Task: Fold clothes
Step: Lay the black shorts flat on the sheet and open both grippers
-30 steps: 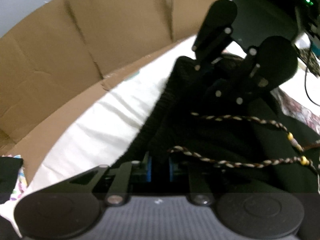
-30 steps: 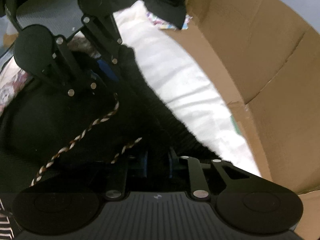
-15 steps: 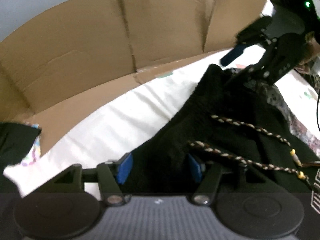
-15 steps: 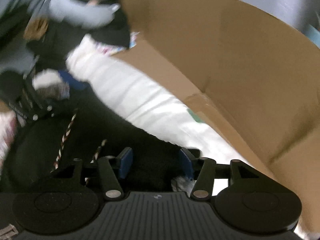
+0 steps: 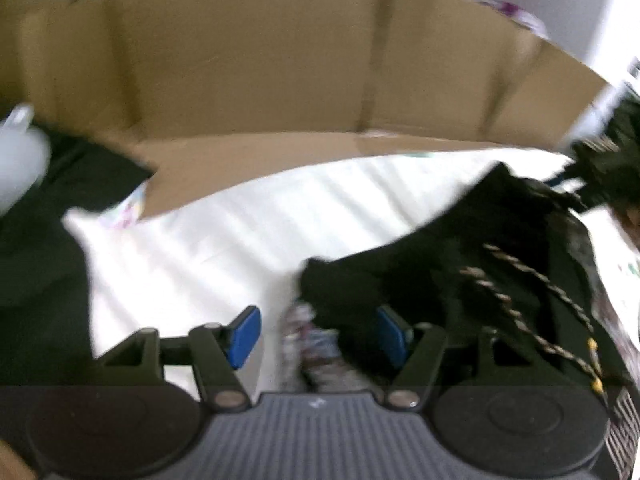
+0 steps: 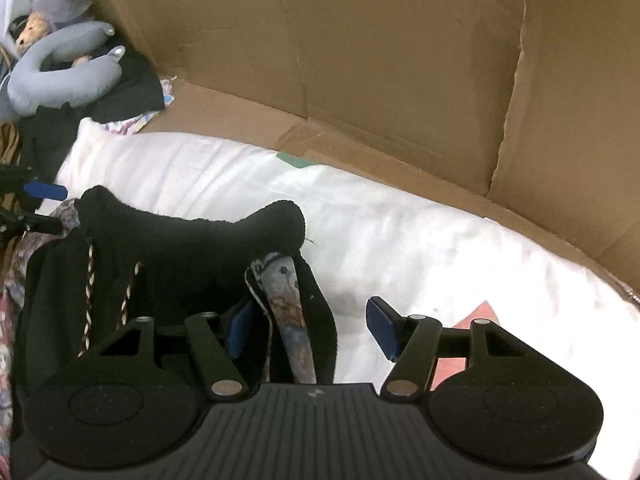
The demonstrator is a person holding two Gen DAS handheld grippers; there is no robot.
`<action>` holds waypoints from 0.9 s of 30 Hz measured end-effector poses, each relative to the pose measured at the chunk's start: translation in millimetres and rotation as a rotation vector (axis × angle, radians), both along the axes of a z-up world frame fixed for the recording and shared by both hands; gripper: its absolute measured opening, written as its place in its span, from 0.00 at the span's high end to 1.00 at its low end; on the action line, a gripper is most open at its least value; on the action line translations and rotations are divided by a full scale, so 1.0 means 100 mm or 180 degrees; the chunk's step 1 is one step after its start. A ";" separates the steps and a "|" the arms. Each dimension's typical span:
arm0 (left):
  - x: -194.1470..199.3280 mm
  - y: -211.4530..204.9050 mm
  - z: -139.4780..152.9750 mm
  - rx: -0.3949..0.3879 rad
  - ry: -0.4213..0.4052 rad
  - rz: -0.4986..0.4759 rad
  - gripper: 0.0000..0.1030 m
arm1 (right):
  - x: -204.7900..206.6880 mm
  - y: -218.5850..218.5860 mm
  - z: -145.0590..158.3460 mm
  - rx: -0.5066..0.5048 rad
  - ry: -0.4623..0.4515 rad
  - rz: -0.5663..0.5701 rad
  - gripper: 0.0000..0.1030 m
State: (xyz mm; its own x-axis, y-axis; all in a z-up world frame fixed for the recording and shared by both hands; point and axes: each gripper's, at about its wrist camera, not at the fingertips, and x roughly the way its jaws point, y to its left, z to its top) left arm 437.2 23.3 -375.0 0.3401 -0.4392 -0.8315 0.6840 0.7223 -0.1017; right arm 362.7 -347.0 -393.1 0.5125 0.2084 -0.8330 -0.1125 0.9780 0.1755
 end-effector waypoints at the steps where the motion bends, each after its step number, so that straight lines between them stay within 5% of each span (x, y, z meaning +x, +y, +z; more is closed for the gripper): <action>1: 0.02 0.02 -0.04 0.0030 0.0048 0.0042 0.36 | 0.01 0.01 -0.02 0.0006 0.0022 -0.0015 0.37; 3: 0.06 0.05 -0.12 0.0064 0.0136 0.0125 0.36 | 0.09 0.04 -0.08 0.0027 0.0104 -0.0026 0.63; 6: 0.09 0.07 -0.22 -0.0014 0.0297 0.0211 0.38 | 0.12 0.02 -0.11 0.0057 0.0169 -0.0062 0.87; 8: 0.09 0.07 -0.26 -0.0040 0.0365 0.0229 0.42 | 0.13 0.01 -0.09 0.0063 0.0173 -0.0104 0.94; 9: 0.08 0.07 -0.27 -0.0034 0.0373 0.0220 0.45 | 0.14 0.01 -0.06 0.0064 0.0166 -0.0122 0.95; 11: 0.11 0.08 -0.25 0.0001 0.0369 0.0177 0.81 | 0.15 0.01 -0.03 0.0006 0.0149 -0.0103 0.95; 13: 0.14 0.08 -0.23 0.0036 0.0366 0.0132 0.95 | 0.17 0.01 -0.01 -0.0075 0.0148 -0.0078 0.96; 21: 0.32 0.10 -0.20 0.0119 0.0056 0.0311 0.94 | 0.34 0.00 0.09 -0.0380 0.0061 -0.0128 0.96; 25: 0.42 0.05 -0.33 0.0234 0.0217 0.0506 0.79 | 0.41 0.08 0.00 -0.0453 0.0080 -0.0136 0.89; 27: 0.43 0.07 -0.28 0.0305 0.0229 0.0588 0.61 | 0.38 0.07 0.03 -0.0375 0.0120 -0.0207 0.71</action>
State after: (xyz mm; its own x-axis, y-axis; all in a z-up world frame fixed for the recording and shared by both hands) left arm 479.8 30.7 -402.5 0.3457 -0.2927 -0.8915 0.5326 0.8434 -0.0704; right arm 400.7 -339.9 -390.5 0.4896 0.0753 -0.8687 -0.0438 0.9971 0.0618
